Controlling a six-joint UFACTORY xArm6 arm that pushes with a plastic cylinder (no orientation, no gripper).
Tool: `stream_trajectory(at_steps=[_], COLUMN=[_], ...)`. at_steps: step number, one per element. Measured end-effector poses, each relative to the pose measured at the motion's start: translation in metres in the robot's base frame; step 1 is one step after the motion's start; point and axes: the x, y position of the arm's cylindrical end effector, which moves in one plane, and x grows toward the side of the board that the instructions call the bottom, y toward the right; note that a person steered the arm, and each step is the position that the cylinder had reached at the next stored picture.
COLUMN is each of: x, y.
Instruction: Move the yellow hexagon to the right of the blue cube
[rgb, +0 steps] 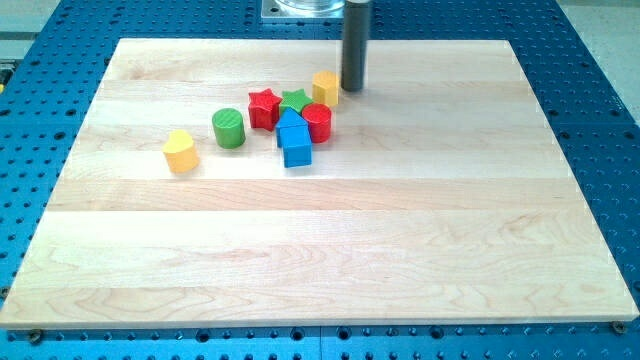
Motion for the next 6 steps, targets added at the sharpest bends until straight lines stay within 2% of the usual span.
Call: stream_trajectory(at_steps=[1, 2, 3, 4, 6], x=[-0.025, -0.038, -0.024, 0.013, 0.077], y=[0.001, -0.044, -0.063, -0.071, 0.014])
